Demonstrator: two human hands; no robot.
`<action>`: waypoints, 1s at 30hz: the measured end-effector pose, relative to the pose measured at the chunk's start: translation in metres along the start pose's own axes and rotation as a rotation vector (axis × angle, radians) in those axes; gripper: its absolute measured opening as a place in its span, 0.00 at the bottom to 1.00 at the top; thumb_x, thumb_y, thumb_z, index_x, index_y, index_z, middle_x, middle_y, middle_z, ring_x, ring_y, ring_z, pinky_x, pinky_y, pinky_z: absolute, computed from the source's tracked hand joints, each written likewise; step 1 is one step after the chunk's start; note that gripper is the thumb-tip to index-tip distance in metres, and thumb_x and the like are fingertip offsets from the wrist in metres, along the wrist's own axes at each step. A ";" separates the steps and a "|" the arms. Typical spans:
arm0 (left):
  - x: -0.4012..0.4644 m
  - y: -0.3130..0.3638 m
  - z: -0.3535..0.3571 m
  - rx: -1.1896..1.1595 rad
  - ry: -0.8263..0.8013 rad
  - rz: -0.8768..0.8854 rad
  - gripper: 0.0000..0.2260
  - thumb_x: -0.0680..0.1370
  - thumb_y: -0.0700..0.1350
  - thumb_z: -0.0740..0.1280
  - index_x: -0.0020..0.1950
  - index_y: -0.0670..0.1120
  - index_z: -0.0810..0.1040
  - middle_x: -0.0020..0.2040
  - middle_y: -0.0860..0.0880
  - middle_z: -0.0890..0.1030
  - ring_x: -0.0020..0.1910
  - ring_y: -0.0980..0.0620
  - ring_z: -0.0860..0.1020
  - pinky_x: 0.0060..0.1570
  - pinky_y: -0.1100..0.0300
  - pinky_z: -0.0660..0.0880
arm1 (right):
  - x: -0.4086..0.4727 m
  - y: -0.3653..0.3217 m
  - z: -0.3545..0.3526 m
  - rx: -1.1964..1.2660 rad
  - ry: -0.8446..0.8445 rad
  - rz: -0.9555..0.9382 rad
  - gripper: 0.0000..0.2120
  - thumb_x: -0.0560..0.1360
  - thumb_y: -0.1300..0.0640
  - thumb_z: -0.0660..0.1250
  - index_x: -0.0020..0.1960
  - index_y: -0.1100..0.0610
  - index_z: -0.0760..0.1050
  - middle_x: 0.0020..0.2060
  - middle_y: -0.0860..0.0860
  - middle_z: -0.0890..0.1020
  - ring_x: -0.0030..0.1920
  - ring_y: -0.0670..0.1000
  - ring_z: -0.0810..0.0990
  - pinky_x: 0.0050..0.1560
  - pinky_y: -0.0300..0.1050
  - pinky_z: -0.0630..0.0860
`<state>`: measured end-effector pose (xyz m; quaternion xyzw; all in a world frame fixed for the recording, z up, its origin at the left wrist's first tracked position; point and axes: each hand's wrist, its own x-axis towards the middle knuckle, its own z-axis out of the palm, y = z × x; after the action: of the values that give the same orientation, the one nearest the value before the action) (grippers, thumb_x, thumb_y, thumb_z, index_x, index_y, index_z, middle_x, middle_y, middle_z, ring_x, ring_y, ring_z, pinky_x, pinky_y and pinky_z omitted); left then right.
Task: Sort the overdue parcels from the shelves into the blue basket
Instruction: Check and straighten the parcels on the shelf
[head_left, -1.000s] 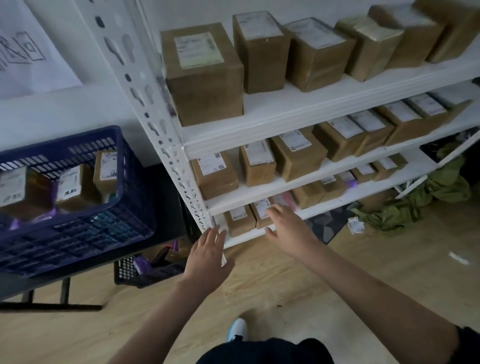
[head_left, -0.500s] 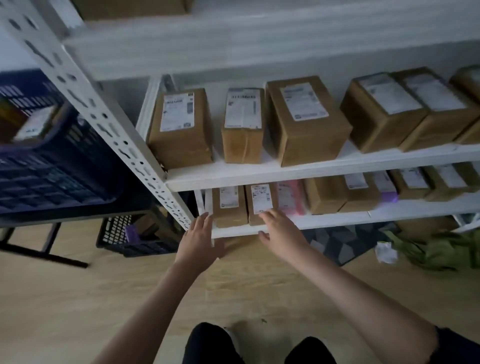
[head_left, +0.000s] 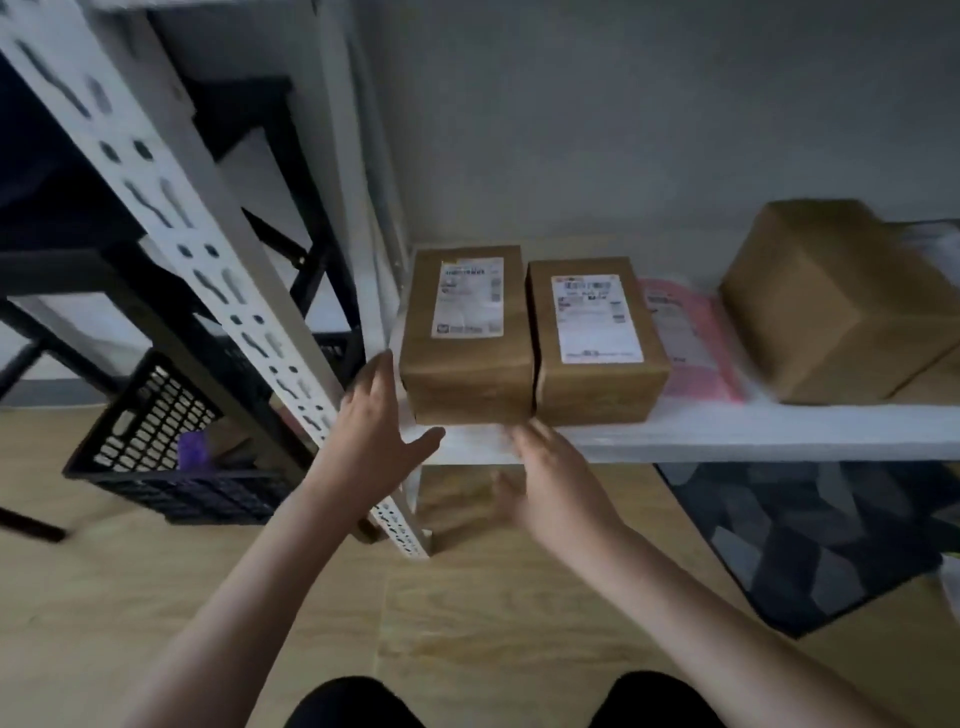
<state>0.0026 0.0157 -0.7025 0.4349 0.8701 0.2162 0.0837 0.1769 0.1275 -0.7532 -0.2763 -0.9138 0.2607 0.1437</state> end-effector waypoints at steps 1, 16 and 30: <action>0.002 -0.005 0.006 -0.015 0.023 0.001 0.47 0.76 0.55 0.74 0.83 0.45 0.46 0.82 0.45 0.54 0.81 0.47 0.53 0.78 0.53 0.53 | 0.001 0.005 0.004 0.006 0.033 -0.008 0.21 0.80 0.54 0.66 0.72 0.58 0.72 0.62 0.50 0.76 0.62 0.51 0.76 0.61 0.40 0.71; 0.037 -0.021 0.038 -0.081 0.045 -0.062 0.52 0.69 0.58 0.79 0.83 0.48 0.52 0.80 0.50 0.59 0.79 0.49 0.58 0.76 0.49 0.60 | 0.032 0.042 0.003 0.107 0.296 0.096 0.27 0.73 0.54 0.77 0.69 0.60 0.76 0.56 0.53 0.84 0.43 0.48 0.82 0.49 0.35 0.72; 0.081 -0.018 0.032 -0.195 -0.021 -0.067 0.55 0.60 0.56 0.85 0.80 0.53 0.58 0.76 0.52 0.64 0.76 0.48 0.61 0.76 0.43 0.63 | 0.073 0.047 -0.028 0.007 0.113 0.185 0.21 0.73 0.49 0.76 0.58 0.61 0.77 0.45 0.49 0.81 0.45 0.50 0.80 0.40 0.41 0.74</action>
<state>-0.0489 0.0805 -0.7358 0.3977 0.8581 0.2921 0.1419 0.1493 0.2144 -0.7473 -0.3731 -0.8740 0.2601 0.1712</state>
